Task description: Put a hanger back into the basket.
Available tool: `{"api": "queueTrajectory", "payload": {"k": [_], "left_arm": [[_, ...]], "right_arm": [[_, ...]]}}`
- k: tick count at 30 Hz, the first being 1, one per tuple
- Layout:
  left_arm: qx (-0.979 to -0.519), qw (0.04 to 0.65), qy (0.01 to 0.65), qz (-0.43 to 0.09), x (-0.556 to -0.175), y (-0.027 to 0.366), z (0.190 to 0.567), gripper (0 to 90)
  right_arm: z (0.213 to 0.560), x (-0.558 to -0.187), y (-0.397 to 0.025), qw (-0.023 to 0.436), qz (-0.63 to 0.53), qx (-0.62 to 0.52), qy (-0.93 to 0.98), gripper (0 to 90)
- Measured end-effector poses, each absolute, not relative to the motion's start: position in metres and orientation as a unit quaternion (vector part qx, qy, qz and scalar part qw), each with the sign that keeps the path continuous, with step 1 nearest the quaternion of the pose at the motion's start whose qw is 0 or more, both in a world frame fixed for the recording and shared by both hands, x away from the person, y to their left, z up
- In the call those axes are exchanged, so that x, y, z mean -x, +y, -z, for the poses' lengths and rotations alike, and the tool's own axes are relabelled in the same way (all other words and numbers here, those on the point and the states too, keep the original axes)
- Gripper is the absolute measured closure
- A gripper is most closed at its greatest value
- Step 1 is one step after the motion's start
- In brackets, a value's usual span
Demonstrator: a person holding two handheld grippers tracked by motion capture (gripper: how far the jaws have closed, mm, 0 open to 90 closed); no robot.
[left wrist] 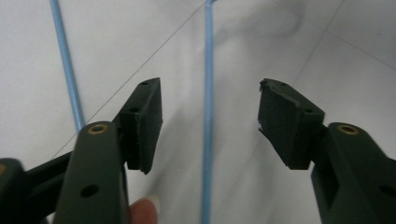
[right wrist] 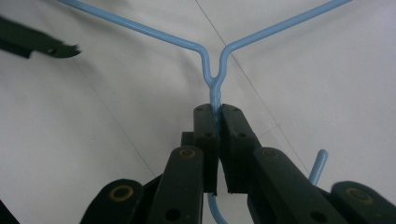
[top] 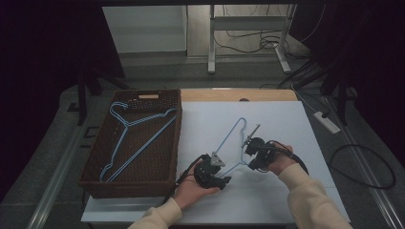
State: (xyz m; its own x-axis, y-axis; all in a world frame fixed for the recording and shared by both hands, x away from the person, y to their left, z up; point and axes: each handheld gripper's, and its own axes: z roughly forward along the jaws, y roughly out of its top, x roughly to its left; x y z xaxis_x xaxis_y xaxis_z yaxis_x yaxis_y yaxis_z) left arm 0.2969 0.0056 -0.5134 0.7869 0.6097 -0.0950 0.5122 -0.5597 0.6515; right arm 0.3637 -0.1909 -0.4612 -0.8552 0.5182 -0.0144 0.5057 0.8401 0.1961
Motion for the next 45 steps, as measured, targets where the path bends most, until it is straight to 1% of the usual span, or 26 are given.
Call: {"api": "queueTrajectory", "payload": {"k": [4,7,8,9,10,12,14,15,16,20,22,23,24,25,26,29,32,33,34,36,38,39,45], "left_arm": [[-0.883,0.341,0.318,-0.063,-0.300,0.004,0.518,47.8],[-0.884,0.339,0.317,-0.056,-0.301,0.003,0.519,54.8],[-0.885,0.338,0.317,-0.053,-0.302,0.002,0.520,54.8],[-0.886,0.336,0.316,-0.052,-0.303,0.002,0.521,63.3],[-0.886,0.336,0.316,-0.050,-0.303,0.001,0.522,66.3],[-0.889,0.334,0.310,-0.045,-0.303,0.001,0.523,76.3],[-0.890,0.333,0.309,-0.044,-0.303,0.001,0.523,82.4],[-0.890,0.333,0.309,-0.045,-0.303,0.001,0.522,82.4],[-0.889,0.335,0.311,-0.041,-0.303,0.002,0.522,85.4],[-0.887,0.337,0.313,-0.041,-0.303,0.004,0.520,85.9],[-0.885,0.338,0.316,-0.044,-0.303,0.005,0.519,86.0],[-0.885,0.338,0.317,-0.044,-0.303,0.005,0.519,86.1],[-0.885,0.337,0.318,-0.045,-0.303,0.006,0.519,86.1],[-0.885,0.338,0.318,-0.045,-0.303,0.006,0.519,86.1],[-0.884,0.337,0.319,-0.046,-0.303,0.006,0.519,86.1],[-0.881,0.341,0.325,-0.048,-0.302,0.008,0.519,86.1],[-0.876,0.345,0.333,-0.051,-0.299,0.012,0.516,86.2],[-0.876,0.345,0.333,-0.051,-0.299,0.012,0.516,86.2],[-0.873,0.349,0.336,-0.057,-0.297,0.013,0.514,86.2],[-0.870,0.353,0.338,-0.058,-0.297,0.014,0.512,86.2],[-0.866,0.361,0.341,-0.056,-0.296,0.017,0.510,86.2],[-0.864,0.363,0.343,-0.057,-0.296,0.018,0.509,86.2],[-0.858,0.372,0.348,-0.060,-0.292,0.021,0.505,86.3]], "right_arm": [[0.459,-0.363,-0.189,0.031,-0.092,-0.266,0.959,85.9],[0.458,-0.363,-0.189,0.031,-0.094,-0.265,0.959,85.8],[0.457,-0.362,-0.189,0.031,-0.094,-0.264,0.959,85.9],[0.456,-0.362,-0.188,0.032,-0.094,-0.266,0.959,85.8],[0.455,-0.362,-0.188,0.032,-0.096,-0.265,0.959,85.8],[0.454,-0.360,-0.187,0.034,-0.099,-0.264,0.959,85.7],[0.452,-0.360,-0.187,0.033,-0.102,-0.264,0.959,85.7],[0.452,-0.360,-0.187,0.033,-0.102,-0.264,0.959,85.7],[0.450,-0.359,-0.188,0.032,-0.108,-0.264,0.958,85.6],[0.448,-0.358,-0.190,0.033,-0.121,-0.263,0.957,85.1],[0.447,-0.357,-0.192,0.039,-0.140,-0.261,0.954,82.2],[0.443,-0.356,-0.195,0.038,-0.162,-0.262,0.950,70.2],[0.443,-0.356,-0.195,0.038,-0.162,-0.262,0.950,70.2],[0.440,-0.355,-0.197,0.045,-0.180,-0.264,0.946,62.4],[0.433,-0.352,-0.203,0.066,-0.229,-0.273,0.932,52.0],[0.424,-0.348,-0.216,0.107,-0.303,-0.285,0.903,39.0],[0.422,-0.345,-0.229,0.134,-0.354,-0.289,0.879,33.5],[0.422,-0.345,-0.229,0.134,-0.354,-0.289,0.879,33.5],[0.422,-0.345,-0.238,0.139,-0.386,-0.303,0.860,32.5],[0.423,-0.345,-0.246,0.146,-0.406,-0.317,0.845,30.9],[0.422,-0.344,-0.250,0.147,-0.415,-0.323,0.838,30.0],[0.422,-0.344,-0.257,0.139,-0.430,-0.329,0.829,28.8],[0.427,-0.338,-0.280,0.147,-0.447,-0.347,0.811,28.3]]}}
